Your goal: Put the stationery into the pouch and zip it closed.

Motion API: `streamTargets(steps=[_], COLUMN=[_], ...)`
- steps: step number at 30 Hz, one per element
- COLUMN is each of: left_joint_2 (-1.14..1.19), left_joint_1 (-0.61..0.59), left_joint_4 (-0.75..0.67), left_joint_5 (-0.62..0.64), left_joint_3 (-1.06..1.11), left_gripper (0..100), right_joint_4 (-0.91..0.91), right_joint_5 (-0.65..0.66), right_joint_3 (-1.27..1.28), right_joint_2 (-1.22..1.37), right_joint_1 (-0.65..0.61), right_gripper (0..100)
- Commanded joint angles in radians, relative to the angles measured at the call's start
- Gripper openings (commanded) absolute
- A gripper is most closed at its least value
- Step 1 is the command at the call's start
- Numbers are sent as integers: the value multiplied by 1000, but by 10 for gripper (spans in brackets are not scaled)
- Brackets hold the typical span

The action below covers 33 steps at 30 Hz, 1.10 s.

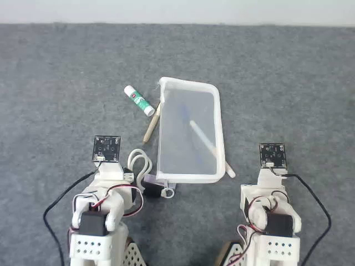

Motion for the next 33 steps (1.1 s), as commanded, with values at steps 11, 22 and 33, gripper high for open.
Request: streamTargets(steps=[11, 22, 33], left_joint_2=[-31, -29, -29], left_joint_1=[-143, -144, -144], left_joint_4=[9, 9, 9], left_joint_5=[3, 3, 3], left_joint_3=[-13, -13, -13], left_gripper=[11, 11, 11], right_joint_4=[-16, -16, -18], right_joint_5=[-11, -11, -15], right_joint_3=[21, 21, 21], right_joint_2=[-22, -22, -22], right_joint_1=[-7, -13, -214], right_gripper=[7, 8, 7])
